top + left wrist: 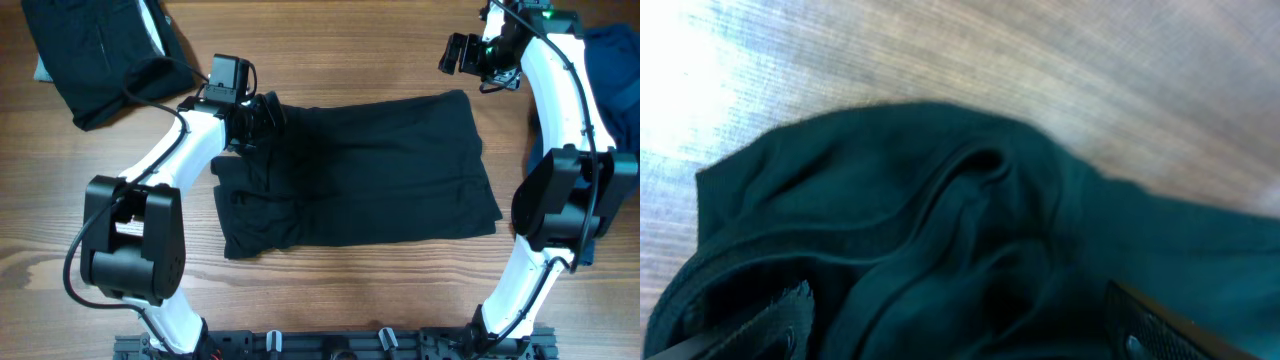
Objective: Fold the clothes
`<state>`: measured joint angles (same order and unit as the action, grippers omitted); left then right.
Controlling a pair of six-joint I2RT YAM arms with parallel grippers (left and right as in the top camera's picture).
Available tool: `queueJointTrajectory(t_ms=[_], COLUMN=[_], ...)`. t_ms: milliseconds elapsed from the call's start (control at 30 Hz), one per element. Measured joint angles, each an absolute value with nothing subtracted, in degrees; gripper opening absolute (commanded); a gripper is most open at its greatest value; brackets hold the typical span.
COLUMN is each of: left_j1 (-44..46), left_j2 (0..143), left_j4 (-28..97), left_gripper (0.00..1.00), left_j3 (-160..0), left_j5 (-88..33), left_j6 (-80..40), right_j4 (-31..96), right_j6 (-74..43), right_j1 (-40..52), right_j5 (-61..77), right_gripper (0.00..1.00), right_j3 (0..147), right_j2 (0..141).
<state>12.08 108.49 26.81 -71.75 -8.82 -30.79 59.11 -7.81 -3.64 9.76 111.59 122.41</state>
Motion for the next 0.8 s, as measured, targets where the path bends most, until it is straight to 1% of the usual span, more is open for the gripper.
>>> queueJointTrajectory(t_ms=[500, 700, 800], left_j1=[12.1, 12.1, 12.1], left_j2=[110.5, 111.2, 111.2], left_j4=[25.9, 25.9, 25.9], left_gripper=[0.94, 0.94, 0.94], left_j3=[-71.7, -71.7, -71.7], left_j5=[-8.8, -8.8, -8.8], left_j6=[-29.6, -29.6, -29.6], right_j4=[57.3, 56.8, 56.4], right_j6=[-7.2, -7.2, -7.2], right_j1=[-3.6, -3.6, -3.8], right_j5=[9.7, 7.2, 6.9], right_gripper=[0.98, 0.98, 0.96], right_j3=[111.6, 111.6, 111.6], right_j2=[126.3, 128.6, 130.1])
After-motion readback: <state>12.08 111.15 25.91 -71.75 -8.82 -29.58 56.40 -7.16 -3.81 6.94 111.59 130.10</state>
